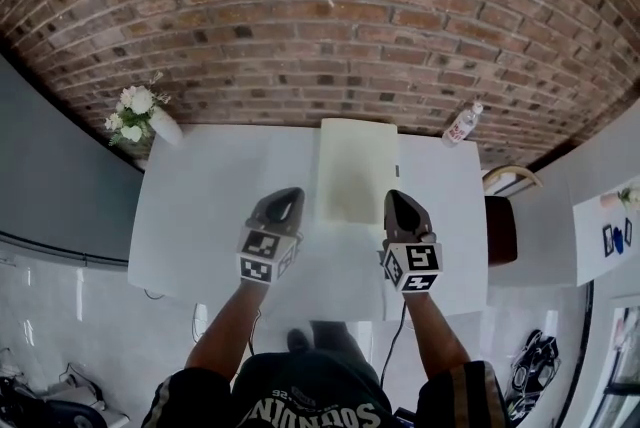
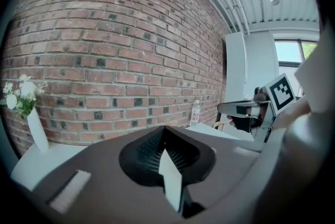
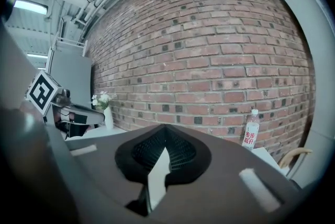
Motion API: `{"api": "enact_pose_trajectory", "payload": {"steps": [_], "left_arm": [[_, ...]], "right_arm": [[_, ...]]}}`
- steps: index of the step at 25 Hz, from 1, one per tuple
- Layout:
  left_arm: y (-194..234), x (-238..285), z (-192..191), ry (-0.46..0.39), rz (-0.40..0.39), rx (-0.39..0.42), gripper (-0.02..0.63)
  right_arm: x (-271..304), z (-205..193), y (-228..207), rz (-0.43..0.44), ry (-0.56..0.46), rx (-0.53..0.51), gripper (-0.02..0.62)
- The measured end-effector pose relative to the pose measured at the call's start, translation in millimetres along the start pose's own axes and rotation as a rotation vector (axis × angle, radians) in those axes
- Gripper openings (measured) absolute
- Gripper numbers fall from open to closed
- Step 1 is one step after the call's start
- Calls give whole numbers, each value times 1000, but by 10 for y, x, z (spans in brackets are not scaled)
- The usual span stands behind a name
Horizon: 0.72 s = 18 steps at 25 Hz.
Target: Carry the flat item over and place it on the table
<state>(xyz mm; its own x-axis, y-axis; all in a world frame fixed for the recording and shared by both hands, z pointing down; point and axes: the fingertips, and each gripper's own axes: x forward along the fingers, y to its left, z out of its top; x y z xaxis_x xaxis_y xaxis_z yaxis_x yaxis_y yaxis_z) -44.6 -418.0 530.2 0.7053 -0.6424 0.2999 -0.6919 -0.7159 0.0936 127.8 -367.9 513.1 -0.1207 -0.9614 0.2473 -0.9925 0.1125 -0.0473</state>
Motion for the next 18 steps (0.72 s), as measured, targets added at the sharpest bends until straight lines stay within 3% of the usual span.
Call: {"api": "enact_pose_trajectory", "payload": {"steps": [18], "left_arm": [[-302, -1357, 123, -95, 15, 29, 8]], "right_arm": [[-1276, 358, 659, -31, -135, -61, 0]]}}
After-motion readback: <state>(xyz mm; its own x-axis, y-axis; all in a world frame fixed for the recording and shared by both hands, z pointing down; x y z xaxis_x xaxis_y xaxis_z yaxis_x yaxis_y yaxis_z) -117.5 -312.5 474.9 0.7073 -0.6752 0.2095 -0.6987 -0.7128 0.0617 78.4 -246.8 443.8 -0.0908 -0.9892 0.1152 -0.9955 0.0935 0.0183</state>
